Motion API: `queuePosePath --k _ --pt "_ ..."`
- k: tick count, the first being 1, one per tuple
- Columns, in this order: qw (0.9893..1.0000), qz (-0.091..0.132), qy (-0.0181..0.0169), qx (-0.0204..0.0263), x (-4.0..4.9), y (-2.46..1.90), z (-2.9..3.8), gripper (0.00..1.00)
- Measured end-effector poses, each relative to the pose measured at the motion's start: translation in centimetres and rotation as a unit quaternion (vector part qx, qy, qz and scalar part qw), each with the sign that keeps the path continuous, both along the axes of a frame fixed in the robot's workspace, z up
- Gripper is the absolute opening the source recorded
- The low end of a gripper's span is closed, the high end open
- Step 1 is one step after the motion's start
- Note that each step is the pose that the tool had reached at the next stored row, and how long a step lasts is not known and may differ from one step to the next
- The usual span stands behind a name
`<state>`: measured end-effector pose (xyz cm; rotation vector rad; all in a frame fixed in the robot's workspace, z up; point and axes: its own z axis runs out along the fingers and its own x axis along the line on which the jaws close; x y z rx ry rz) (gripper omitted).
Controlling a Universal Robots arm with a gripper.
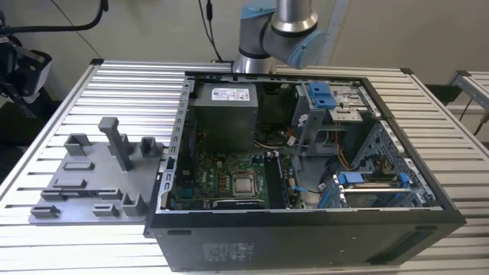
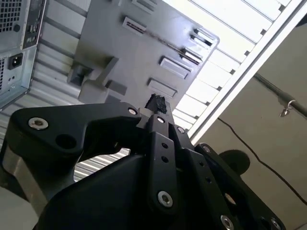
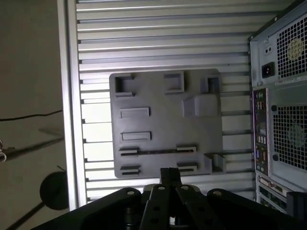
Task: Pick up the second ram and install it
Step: 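Reach for the second ram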
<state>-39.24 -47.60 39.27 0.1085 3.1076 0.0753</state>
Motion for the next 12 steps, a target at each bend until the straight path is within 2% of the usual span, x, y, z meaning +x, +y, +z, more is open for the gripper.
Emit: queuePosePath --k 7,8,12 --pt "1.0000 0.000 0.0000 0.0000 0.34 -1.37 0.00 0.11" --pt "1.0000 0.000 0.0000 0.0000 0.36 -1.49 0.00 0.11" --pt "1.0000 0.000 0.0000 0.0000 0.36 -1.52 0.00 0.11"
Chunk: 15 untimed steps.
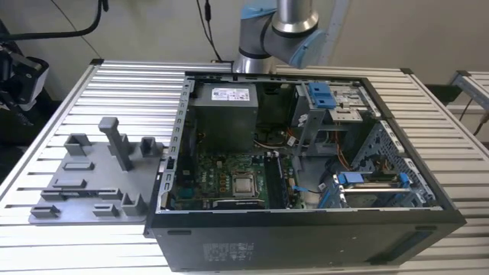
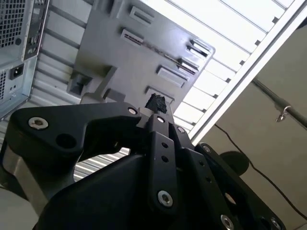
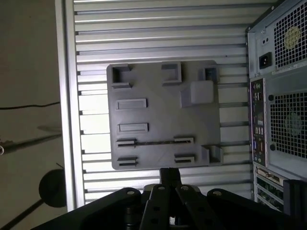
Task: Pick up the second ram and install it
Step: 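Reach for the second ram, then pick up the second ram and move it above second insertion slot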
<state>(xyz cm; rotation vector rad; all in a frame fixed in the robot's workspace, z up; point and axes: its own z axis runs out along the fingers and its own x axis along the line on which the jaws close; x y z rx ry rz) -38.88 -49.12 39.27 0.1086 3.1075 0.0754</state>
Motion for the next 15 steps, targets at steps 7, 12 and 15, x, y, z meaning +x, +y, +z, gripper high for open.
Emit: queuePosePath --k 7,12,15 --pt "1.0000 0.000 0.0000 0.0000 0.00 -0.04 0.00 0.11" --pt "1.0000 0.000 0.0000 0.0000 0.00 -0.05 0.00 0.11" --pt "1.0000 0.000 0.0000 0.0000 0.00 -0.06 0.00 0.11"
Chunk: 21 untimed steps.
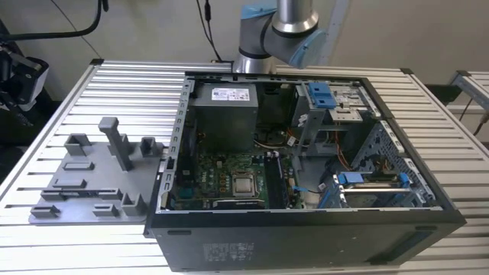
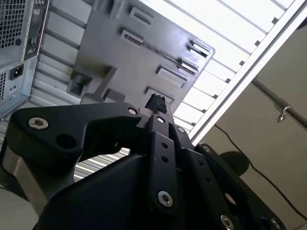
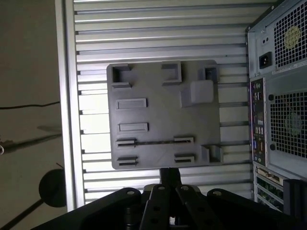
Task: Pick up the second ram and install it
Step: 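Pick up the second ram and move it above second insertion slot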
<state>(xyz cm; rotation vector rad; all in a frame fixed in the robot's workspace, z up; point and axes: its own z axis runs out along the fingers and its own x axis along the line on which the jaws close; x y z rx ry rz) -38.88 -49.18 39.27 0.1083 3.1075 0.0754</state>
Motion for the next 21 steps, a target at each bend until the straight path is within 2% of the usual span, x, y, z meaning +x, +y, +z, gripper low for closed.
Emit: queuePosePath --k 11,17,21 --pt "0.9996 0.028 0.0000 0.0000 0.00 0.00 0.00 0.11" --pt "0.9984 0.057 0.0000 0.0000 0.00 0.00 0.00 0.11" --pt "0.9972 0.075 0.0000 0.0000 0.00 0.00 0.00 0.11"
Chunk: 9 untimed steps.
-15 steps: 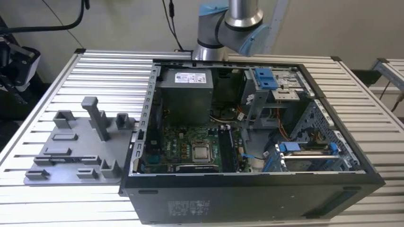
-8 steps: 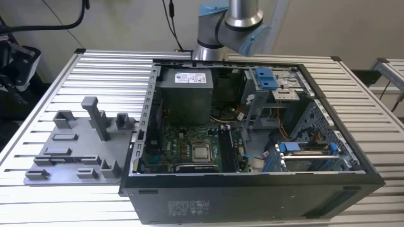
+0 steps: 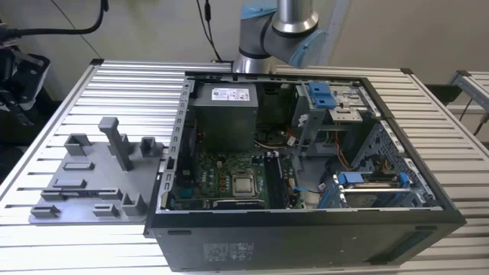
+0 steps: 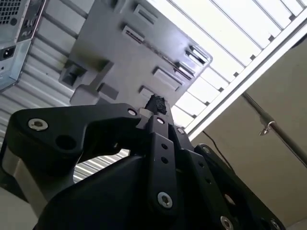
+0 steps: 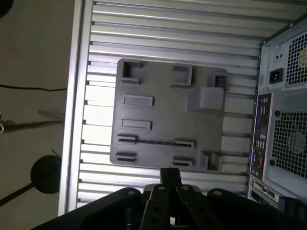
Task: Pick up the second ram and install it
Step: 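Pick up the second ram and move it above second insertion slot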
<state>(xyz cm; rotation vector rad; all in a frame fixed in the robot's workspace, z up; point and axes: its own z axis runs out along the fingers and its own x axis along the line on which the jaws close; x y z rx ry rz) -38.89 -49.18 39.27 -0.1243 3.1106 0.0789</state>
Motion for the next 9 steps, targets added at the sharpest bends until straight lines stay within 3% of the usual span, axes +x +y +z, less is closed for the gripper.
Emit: queuePosePath --k 9 --pt "0.9990 0.045 0.0000 0.0000 0.00 0.00 0.00 0.11"
